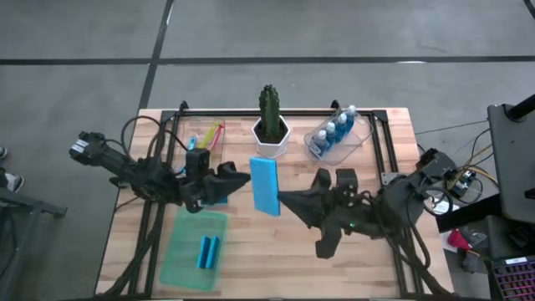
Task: Pick & Place Kitchen Sink Supplies
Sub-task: Put the sponge into the green bin
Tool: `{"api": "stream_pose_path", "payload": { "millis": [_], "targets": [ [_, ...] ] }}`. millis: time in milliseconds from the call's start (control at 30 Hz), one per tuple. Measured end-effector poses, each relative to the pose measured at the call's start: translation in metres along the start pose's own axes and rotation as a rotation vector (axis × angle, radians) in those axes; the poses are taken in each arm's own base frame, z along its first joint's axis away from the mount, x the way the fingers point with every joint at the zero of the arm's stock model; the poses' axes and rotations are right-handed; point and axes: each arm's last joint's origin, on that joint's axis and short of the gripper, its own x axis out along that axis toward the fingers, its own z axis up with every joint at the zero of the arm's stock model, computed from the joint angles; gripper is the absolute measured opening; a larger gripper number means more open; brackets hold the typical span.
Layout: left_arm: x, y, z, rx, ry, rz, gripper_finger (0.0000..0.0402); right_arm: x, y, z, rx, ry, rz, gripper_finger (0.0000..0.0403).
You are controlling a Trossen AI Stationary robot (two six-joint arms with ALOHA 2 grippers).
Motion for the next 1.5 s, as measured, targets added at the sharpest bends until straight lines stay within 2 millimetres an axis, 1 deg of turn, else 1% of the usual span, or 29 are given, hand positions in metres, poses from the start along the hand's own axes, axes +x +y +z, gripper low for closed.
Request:
{"api": "stream_pose_path", "payload": {
  "millis": [167, 400, 733, 933, 1100, 1333, 1500],
  "targets": [
    [0.001, 0.003, 0.003, 0.013, -0.026, 0.022, 0.0182, 0.01, -0.007, 0.0, 0.005, -0.005, -0.005, 0.0008],
    [0.001, -0.003, 0.005, 0.005, -0.019, -0.071, 0.0182, 0.016, -0.012, 0.001, 0.004, -0.009, -0.005, 0.0008],
    [0.001, -0.003, 0.006, 0.015, -0.011, -0.088, 0.0182, 0.024, -0.019, 0.002, -0.001, -0.007, -0.003, 0.0008],
    [0.002, -0.002, 0.006, 0.017, -0.014, -0.086, 0.0175, 0.031, -0.03, -0.006, 0.032, 0.009, -0.021, 0.0008],
    [0.002, -0.002, 0.006, -0.019, -0.011, -0.086, 0.0157, 0.034, -0.035, -0.009, 0.048, 0.012, -0.034, 0.0008],
    [0.002, -0.002, 0.006, -0.021, -0.007, -0.082, 0.0111, 0.033, -0.035, -0.005, 0.006, -0.034, -0.068, 0.0008],
    [0.002, -0.002, 0.006, -0.02, -0.004, -0.079, 0.0088, 0.033, -0.035, -0.004, 0.004, -0.036, -0.07, 0.0008]
  ]
}}
